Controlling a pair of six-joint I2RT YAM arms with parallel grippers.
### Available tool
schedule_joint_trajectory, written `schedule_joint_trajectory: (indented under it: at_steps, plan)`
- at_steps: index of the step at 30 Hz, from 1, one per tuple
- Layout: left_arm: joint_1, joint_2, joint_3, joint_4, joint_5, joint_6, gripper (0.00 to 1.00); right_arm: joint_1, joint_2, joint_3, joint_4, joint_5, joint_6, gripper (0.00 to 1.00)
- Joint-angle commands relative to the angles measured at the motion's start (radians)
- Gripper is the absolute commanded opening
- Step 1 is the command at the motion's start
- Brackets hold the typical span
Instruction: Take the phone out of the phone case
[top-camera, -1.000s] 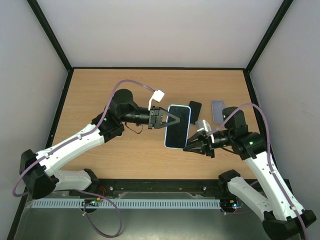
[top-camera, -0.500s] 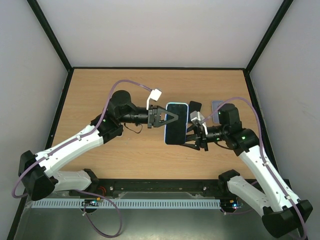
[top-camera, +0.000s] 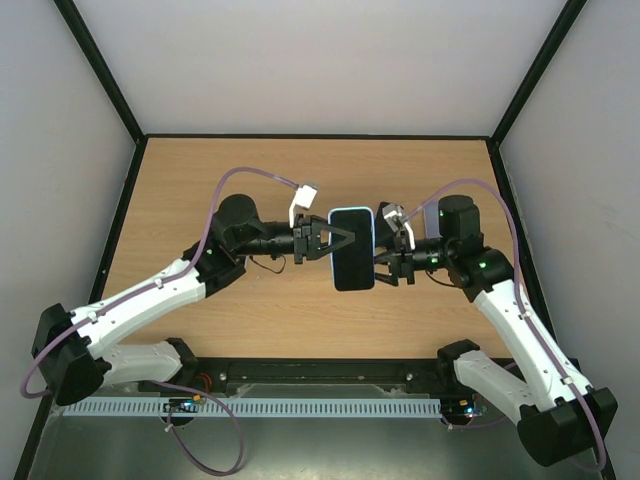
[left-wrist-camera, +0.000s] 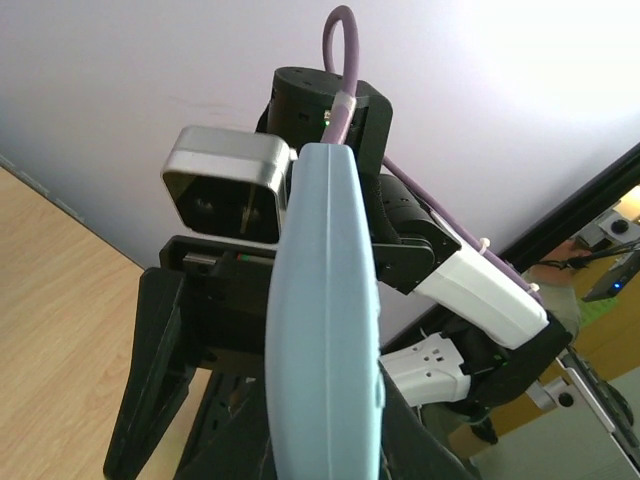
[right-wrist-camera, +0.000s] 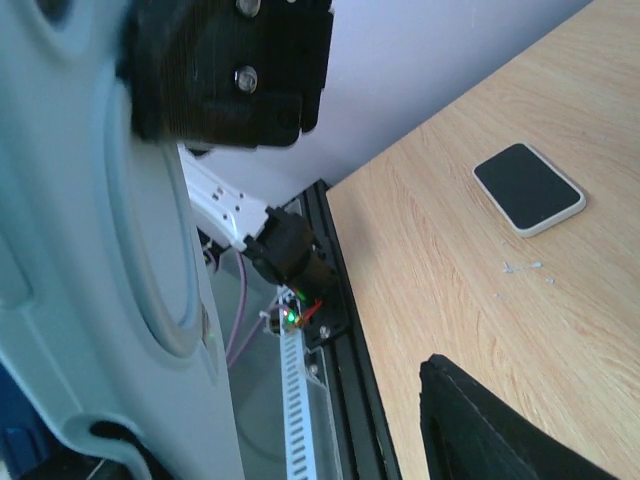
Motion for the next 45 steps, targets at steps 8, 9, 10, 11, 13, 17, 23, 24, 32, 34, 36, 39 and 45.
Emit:
schedule_joint_trajectory:
  at_steps: [8, 9, 10, 11, 13, 17, 23, 24, 32, 34, 36, 39, 45]
  plan:
    - [-0.05, 0.002, -0.056, -0.127, 0.005, 0.04, 0.03, -0.077, 0.023, 0.062, 0.266, 0.027, 0.263, 0.2]
    - [-0.04, 0.007, -0.055, -0.131, -0.019, 0.044, 0.03, -0.077, 0.019, 0.05, 0.267, 0.038, 0.273, 0.13]
    - [-0.031, 0.012, -0.051, -0.136, -0.043, 0.053, 0.03, -0.077, 0.015, 0.036, 0.264, 0.052, 0.279, 0.06]
    - [-0.021, 0.019, -0.051, -0.137, -0.066, 0.06, 0.03, -0.077, 0.014, 0.022, 0.248, 0.063, 0.278, 0.02]
    - [0.002, 0.037, -0.059, -0.113, -0.105, 0.066, 0.03, -0.077, 0.01, 0.001, 0.202, 0.112, 0.26, 0.02]
    - [0.014, 0.095, -0.086, -0.077, -0.272, 0.102, 0.12, -0.077, -0.005, -0.054, 0.13, 0.237, 0.262, 0.02]
    - [0.012, 0.145, -0.064, -0.117, -0.524, 0.149, 0.53, -0.078, 0.024, -0.11, 0.012, 0.472, 0.323, 0.02]
    - [0.01, 0.136, -0.061, -0.13, -0.57, 0.161, 0.57, -0.077, 0.035, -0.111, -0.012, 0.488, 0.326, 0.02]
    - [-0.08, 0.083, -0.07, -0.252, -0.935, 0.242, 0.66, -0.079, 0.113, -0.137, -0.088, 0.582, 0.349, 0.02]
    - [-0.129, 0.088, -0.088, -0.255, -0.995, 0.28, 0.65, -0.079, 0.143, -0.141, -0.095, 0.618, 0.338, 0.02]
    - [-0.202, 0.106, -0.101, -0.255, -1.059, 0.325, 0.63, -0.078, 0.176, -0.141, -0.097, 0.642, 0.332, 0.02]
    - [-0.32, 0.165, -0.124, -0.228, -1.169, 0.446, 0.61, -0.079, 0.232, -0.147, -0.098, 0.617, 0.322, 0.02]
    - [-0.532, 0.345, -0.11, -0.193, -1.397, 0.666, 0.63, -0.078, 0.318, -0.142, -0.102, 0.62, 0.287, 0.02]
